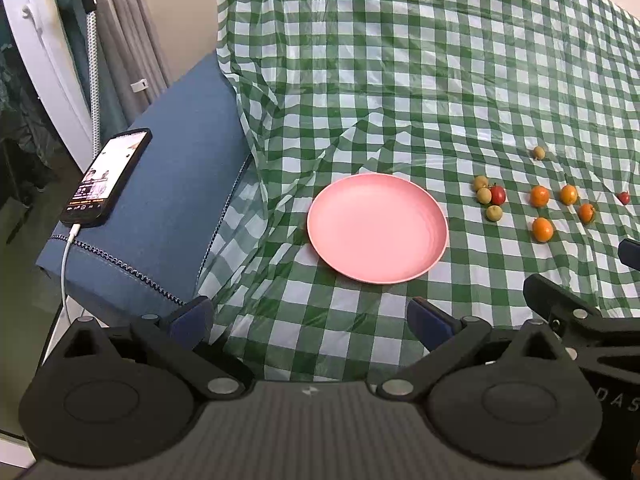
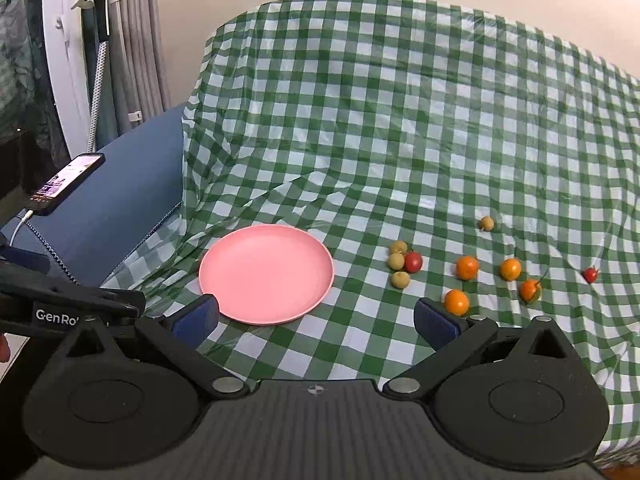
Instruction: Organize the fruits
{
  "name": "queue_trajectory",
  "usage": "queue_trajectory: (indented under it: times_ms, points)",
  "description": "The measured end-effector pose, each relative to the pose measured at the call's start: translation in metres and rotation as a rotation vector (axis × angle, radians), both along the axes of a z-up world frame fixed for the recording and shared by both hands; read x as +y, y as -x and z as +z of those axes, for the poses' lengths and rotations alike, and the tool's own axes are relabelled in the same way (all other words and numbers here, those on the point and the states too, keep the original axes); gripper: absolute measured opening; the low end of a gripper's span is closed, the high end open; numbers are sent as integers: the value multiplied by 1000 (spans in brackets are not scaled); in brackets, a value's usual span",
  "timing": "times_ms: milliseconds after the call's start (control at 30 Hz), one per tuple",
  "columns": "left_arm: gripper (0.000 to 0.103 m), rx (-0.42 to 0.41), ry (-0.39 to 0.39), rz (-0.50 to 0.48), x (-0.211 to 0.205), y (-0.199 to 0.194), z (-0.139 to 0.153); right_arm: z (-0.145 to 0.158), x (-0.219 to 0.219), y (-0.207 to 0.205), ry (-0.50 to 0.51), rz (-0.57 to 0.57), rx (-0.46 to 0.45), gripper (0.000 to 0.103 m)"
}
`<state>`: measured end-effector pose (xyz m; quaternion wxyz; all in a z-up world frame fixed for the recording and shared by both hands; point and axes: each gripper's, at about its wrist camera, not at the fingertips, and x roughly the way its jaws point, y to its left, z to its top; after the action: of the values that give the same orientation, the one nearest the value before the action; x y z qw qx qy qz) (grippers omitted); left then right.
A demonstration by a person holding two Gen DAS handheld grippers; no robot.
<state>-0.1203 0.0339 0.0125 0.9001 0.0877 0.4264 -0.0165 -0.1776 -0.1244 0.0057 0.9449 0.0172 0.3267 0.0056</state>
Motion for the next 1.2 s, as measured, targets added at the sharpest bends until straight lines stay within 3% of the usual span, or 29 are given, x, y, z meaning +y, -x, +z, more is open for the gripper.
queue_trajectory:
  times_ms: [1200]
  points:
    - [103, 6, 20, 20, 9, -2, -2, 7, 1, 0, 11, 35, 22, 102]
